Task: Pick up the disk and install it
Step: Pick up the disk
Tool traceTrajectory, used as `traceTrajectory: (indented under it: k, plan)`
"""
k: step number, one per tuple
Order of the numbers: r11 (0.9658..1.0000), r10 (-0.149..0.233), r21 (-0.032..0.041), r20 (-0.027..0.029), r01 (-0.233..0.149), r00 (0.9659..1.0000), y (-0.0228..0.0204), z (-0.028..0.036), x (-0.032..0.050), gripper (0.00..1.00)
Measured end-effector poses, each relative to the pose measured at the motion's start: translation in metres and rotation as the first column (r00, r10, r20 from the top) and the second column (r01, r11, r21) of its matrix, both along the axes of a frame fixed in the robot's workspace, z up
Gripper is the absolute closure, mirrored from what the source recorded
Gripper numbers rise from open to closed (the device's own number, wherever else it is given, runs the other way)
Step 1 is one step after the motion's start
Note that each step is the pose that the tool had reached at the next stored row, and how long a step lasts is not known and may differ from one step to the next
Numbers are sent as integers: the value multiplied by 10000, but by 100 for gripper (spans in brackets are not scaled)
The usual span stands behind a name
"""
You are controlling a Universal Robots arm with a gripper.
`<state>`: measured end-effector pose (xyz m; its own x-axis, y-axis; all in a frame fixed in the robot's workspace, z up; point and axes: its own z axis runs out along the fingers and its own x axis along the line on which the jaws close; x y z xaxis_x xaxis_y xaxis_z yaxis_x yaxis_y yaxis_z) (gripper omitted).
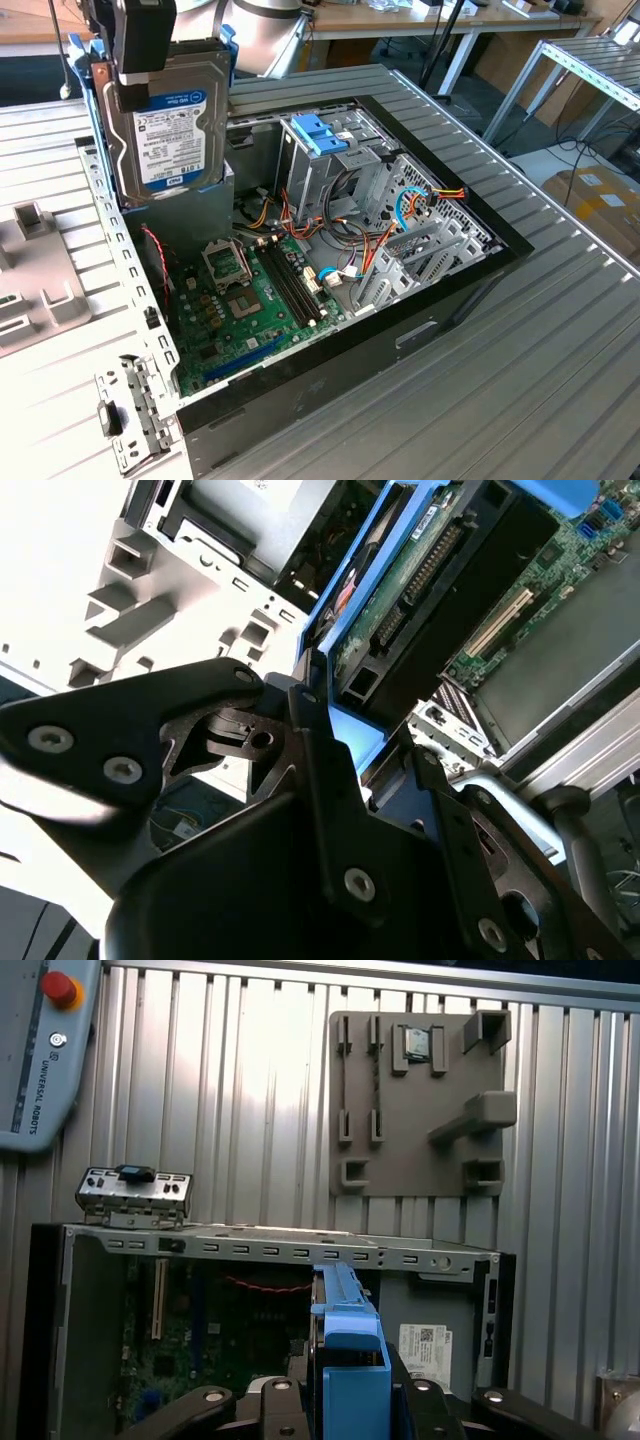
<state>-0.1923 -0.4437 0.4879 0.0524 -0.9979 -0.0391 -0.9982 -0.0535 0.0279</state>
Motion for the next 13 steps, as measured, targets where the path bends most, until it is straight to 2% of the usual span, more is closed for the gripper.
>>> traceTrajectory:
  k: [13]
  plan:
    - [10000,0,0,0,0,10000,-72,-8,102,63]
